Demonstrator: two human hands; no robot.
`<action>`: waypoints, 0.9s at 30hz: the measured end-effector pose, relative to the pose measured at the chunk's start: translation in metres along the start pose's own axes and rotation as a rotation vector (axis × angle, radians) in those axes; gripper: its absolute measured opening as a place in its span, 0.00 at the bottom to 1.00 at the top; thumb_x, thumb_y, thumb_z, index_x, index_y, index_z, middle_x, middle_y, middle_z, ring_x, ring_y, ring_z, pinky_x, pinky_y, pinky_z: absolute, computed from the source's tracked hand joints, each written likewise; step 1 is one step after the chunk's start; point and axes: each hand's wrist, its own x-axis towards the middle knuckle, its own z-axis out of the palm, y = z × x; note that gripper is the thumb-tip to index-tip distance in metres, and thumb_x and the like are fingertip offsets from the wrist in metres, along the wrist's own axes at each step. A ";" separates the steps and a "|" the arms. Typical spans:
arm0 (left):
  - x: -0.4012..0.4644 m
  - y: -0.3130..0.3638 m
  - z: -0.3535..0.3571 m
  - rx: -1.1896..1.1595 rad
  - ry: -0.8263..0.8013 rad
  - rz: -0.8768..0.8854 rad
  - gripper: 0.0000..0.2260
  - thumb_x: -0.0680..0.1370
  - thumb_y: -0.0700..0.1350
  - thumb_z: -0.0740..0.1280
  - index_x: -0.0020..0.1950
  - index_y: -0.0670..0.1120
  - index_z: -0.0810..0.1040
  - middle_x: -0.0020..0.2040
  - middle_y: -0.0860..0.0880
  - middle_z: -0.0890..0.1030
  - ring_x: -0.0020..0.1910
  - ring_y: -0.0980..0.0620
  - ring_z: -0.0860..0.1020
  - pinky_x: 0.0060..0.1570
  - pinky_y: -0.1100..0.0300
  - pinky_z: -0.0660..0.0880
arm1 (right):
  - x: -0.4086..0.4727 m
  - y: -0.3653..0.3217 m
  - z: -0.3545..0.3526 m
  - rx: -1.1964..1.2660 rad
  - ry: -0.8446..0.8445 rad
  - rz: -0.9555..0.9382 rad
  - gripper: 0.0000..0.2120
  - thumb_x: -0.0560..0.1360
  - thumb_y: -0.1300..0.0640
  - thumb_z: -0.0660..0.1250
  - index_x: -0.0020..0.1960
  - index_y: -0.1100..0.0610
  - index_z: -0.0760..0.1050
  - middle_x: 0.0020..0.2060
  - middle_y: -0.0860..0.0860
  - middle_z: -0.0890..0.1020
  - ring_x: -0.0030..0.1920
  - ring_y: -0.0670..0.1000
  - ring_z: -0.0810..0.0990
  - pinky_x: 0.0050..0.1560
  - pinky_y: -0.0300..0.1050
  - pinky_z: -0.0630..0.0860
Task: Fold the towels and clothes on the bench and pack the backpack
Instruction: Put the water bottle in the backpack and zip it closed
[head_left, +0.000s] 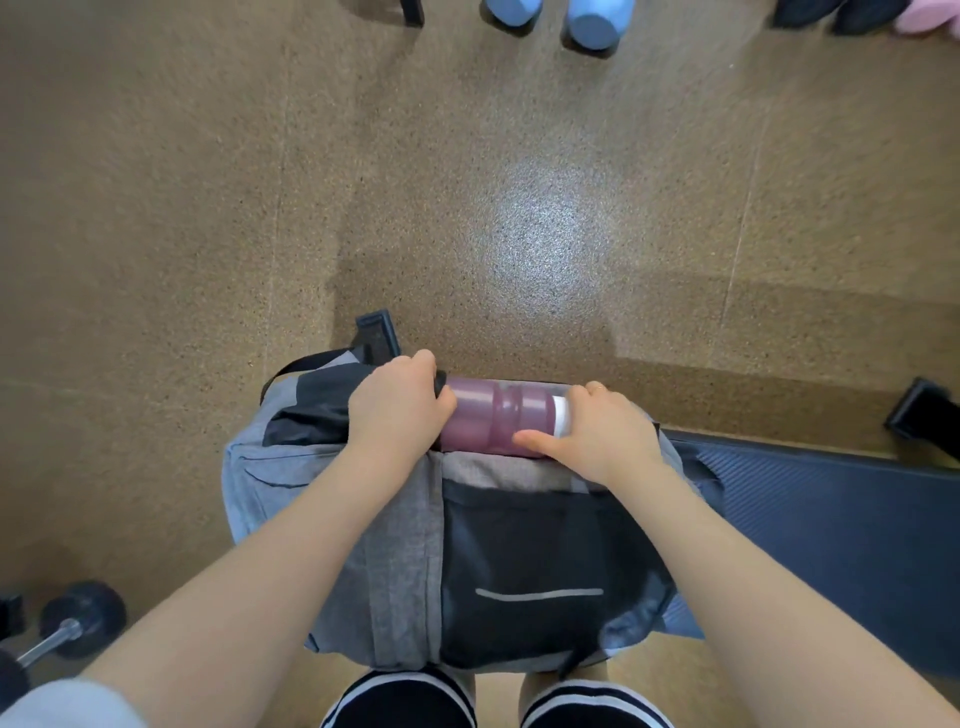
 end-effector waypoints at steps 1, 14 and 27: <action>0.002 -0.001 -0.001 0.020 -0.012 0.003 0.11 0.76 0.49 0.61 0.51 0.42 0.73 0.48 0.43 0.78 0.49 0.41 0.76 0.37 0.56 0.66 | 0.003 0.001 -0.002 0.003 -0.015 -0.019 0.39 0.67 0.27 0.59 0.59 0.59 0.71 0.55 0.55 0.76 0.57 0.57 0.74 0.55 0.50 0.71; 0.005 -0.011 0.001 -0.089 0.018 0.133 0.11 0.78 0.48 0.61 0.53 0.41 0.74 0.48 0.43 0.79 0.49 0.43 0.76 0.44 0.54 0.67 | 0.022 -0.052 0.013 0.130 0.119 -0.163 0.33 0.69 0.32 0.61 0.59 0.58 0.74 0.54 0.55 0.77 0.57 0.57 0.73 0.57 0.49 0.67; -0.001 -0.027 -0.002 -0.151 -0.005 0.104 0.11 0.77 0.48 0.62 0.53 0.42 0.73 0.50 0.44 0.77 0.50 0.44 0.75 0.45 0.54 0.69 | 0.009 -0.027 0.011 0.235 -0.015 -0.185 0.26 0.74 0.46 0.67 0.68 0.55 0.68 0.64 0.53 0.74 0.64 0.54 0.72 0.63 0.48 0.68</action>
